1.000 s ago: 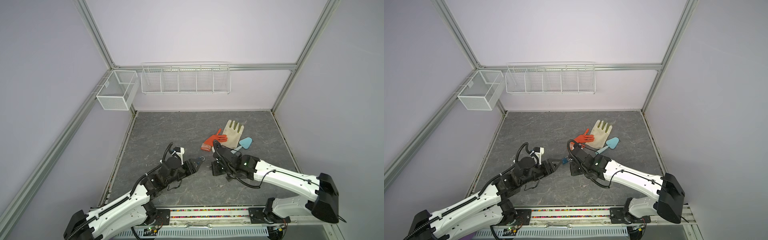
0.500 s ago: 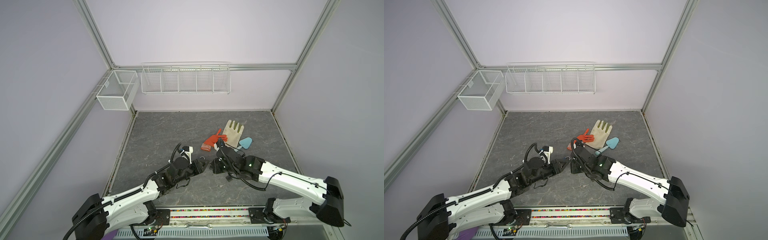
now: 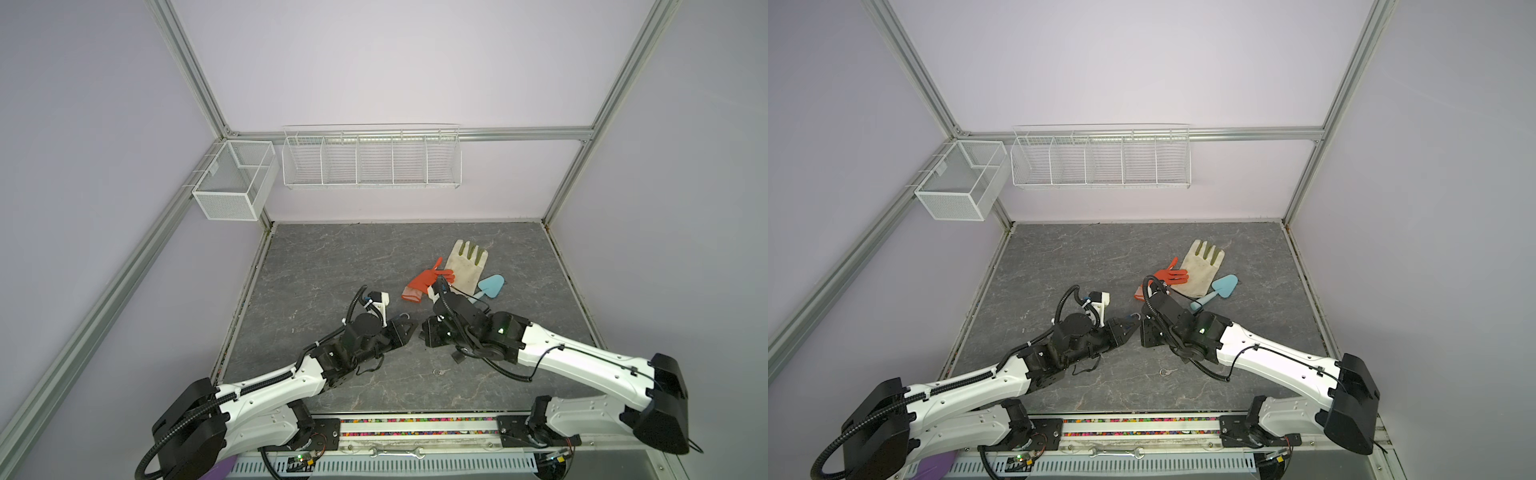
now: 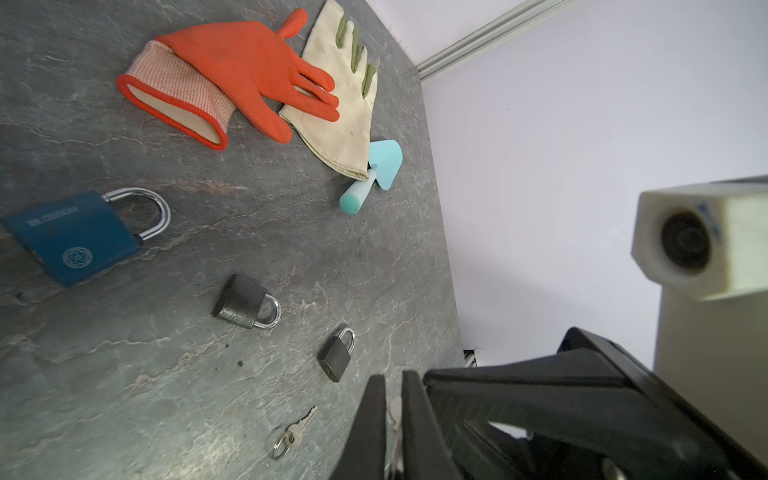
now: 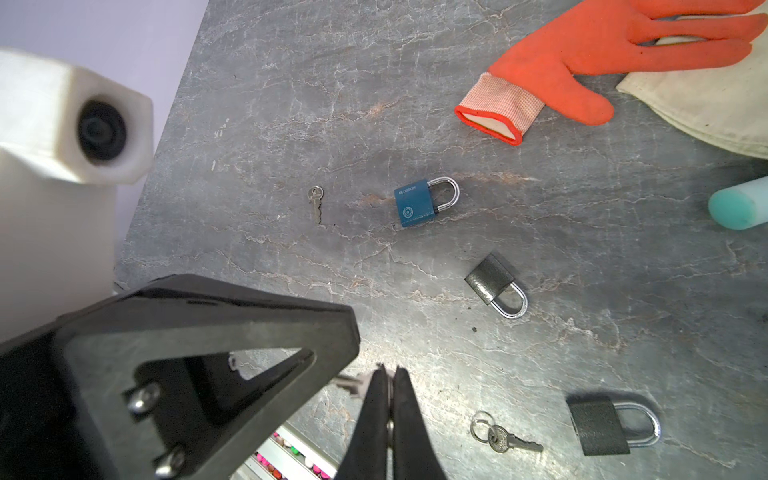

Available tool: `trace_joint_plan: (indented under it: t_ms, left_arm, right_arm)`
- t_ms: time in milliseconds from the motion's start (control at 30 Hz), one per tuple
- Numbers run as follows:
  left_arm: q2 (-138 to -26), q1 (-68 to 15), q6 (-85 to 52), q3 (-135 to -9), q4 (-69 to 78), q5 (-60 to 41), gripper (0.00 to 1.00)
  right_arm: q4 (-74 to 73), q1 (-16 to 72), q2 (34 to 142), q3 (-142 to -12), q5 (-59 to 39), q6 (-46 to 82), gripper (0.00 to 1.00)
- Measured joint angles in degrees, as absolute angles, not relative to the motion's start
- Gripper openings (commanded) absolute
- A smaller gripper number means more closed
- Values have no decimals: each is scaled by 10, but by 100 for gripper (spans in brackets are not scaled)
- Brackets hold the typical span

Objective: Unlock with the key

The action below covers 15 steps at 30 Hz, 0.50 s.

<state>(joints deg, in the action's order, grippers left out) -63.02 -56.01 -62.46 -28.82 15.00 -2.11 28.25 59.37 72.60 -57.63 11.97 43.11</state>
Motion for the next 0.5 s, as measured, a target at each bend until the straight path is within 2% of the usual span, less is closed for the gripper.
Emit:
trace_joint_plan:
  t_ms: [200, 367, 500]
  left_arm:
    - [-631, -560, -625, -288, 149, -15, 13]
    - [-630, -560, -630, -288, 147, -13, 12]
    - [-627, -560, -642, -288, 147, -12, 7]
  right_arm:
    - [279, 594, 726, -575, 120, 431, 7]
    - [270, 594, 721, -574, 120, 431, 7]
    - [259, 594, 715, -572, 120, 431, 6]
